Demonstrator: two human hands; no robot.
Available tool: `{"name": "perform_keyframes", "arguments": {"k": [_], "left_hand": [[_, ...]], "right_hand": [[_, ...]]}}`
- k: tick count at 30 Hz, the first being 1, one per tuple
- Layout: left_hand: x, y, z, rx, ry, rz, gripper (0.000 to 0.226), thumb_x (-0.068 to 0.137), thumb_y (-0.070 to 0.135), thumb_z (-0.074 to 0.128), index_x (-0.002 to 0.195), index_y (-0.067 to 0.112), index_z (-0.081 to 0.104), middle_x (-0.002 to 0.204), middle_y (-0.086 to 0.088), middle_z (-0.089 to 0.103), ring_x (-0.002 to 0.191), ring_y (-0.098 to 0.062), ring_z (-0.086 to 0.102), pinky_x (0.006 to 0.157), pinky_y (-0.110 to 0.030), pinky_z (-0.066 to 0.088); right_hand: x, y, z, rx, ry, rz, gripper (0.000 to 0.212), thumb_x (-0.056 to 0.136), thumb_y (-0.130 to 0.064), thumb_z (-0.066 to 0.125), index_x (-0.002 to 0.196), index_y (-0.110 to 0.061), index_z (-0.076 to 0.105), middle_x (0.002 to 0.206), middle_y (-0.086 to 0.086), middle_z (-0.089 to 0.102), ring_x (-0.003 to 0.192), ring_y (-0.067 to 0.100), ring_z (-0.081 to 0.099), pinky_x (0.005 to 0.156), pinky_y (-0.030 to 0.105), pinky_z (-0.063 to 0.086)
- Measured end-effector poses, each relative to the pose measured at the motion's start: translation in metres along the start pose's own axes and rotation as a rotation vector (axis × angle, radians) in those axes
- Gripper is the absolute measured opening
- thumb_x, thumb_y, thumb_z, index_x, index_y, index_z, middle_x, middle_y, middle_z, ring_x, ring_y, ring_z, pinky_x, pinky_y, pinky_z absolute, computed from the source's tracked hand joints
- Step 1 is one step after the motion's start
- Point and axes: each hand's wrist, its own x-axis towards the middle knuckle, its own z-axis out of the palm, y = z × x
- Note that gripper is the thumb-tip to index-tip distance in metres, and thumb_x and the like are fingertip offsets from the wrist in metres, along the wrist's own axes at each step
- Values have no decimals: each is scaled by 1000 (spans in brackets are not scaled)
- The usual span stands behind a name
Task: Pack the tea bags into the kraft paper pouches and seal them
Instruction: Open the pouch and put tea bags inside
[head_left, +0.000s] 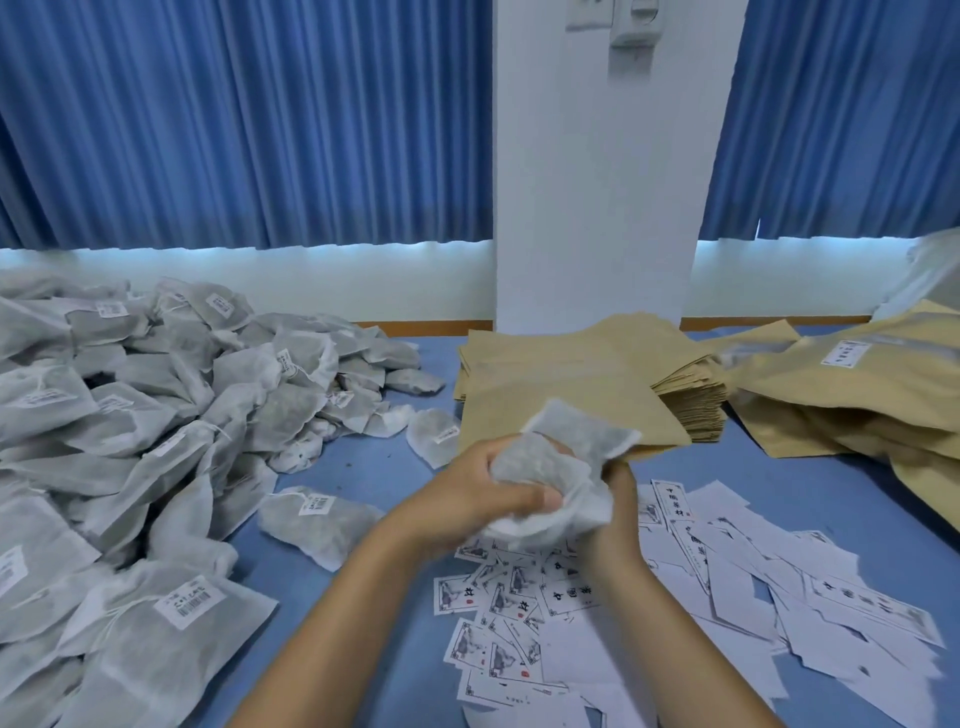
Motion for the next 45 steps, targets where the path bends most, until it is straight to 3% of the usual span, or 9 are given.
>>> {"name": "perform_keyframes", "arguments": {"k": [9, 13, 20, 25, 29, 32, 37, 41, 45], "left_hand": [[13, -5, 0, 603, 527, 475, 28, 68, 12, 75, 86, 34, 70, 99, 17, 62, 95, -3, 59, 80, -14, 44], [20, -6, -3, 1114, 444, 412, 18, 71, 23, 67, 87, 25, 74, 108, 1, 52, 94, -27, 51, 76, -40, 48], [22, -10, -8, 1436, 233, 628, 9, 84, 22, 65, 86, 23, 74, 135, -3, 55, 102, -36, 53, 71, -45, 46], [35, -6, -3, 1569, 201, 117, 31, 89, 17, 54, 119, 16, 59, 126, -7, 53, 103, -28, 51, 75, -37, 45], [63, 8, -3, 1441, 197, -378, 18, 86, 11, 51, 70, 15, 45, 72, -2, 47, 73, -21, 49, 60, -26, 34], [82, 17, 0, 1523, 182, -471, 4, 85, 14, 61, 84, 15, 57, 82, 0, 56, 87, -22, 58, 73, -30, 42], [90, 3, -5, 1822, 212, -433, 29, 95, 12, 49, 124, 11, 55, 128, -9, 57, 116, -24, 55, 76, -20, 41], [88, 21, 11, 1572, -65, -619, 23, 95, 12, 40, 89, 4, 60, 84, -11, 57, 67, -19, 54, 64, -25, 41], [92, 18, 31, 1561, 276, -594, 34, 94, 20, 47, 128, 16, 51, 123, -8, 54, 113, -28, 53, 81, -34, 40]], "right_hand": [[-4, 7, 13, -321, -44, -308, 12, 95, -5, 48, 92, -4, 60, 65, 14, 63, 47, 11, 59, 40, 17, 42], [1, 10, 7, -288, 27, -259, 28, 93, -2, 46, 67, 0, 56, 51, 10, 57, 41, 13, 53, 39, 17, 39], [11, 13, 3, -234, -26, -196, 29, 88, 6, 42, 64, -1, 57, 45, 9, 57, 40, 19, 51, 44, 29, 42], [16, 18, 3, -405, -124, -203, 28, 93, 4, 35, 73, 6, 55, 51, 18, 56, 37, 14, 49, 41, 22, 39], [12, 20, 8, -429, -199, -233, 40, 100, -8, 39, 64, -4, 53, 41, 4, 55, 36, 14, 48, 43, 19, 42], [15, 15, 4, -384, -204, -259, 28, 100, -8, 40, 79, 2, 56, 39, 0, 55, 37, 14, 51, 47, 21, 45], [12, 12, 4, -397, -302, -288, 14, 97, 1, 36, 106, -6, 45, 40, 2, 53, 34, 17, 49, 43, 24, 43], [13, 4, -1, -115, -263, -123, 18, 93, 7, 37, 101, 1, 52, 54, 6, 65, 32, 15, 47, 37, 21, 39], [17, -1, -2, 119, -148, 59, 24, 92, 4, 40, 80, -9, 55, 48, 0, 52, 38, 11, 45, 42, 19, 35]]}}
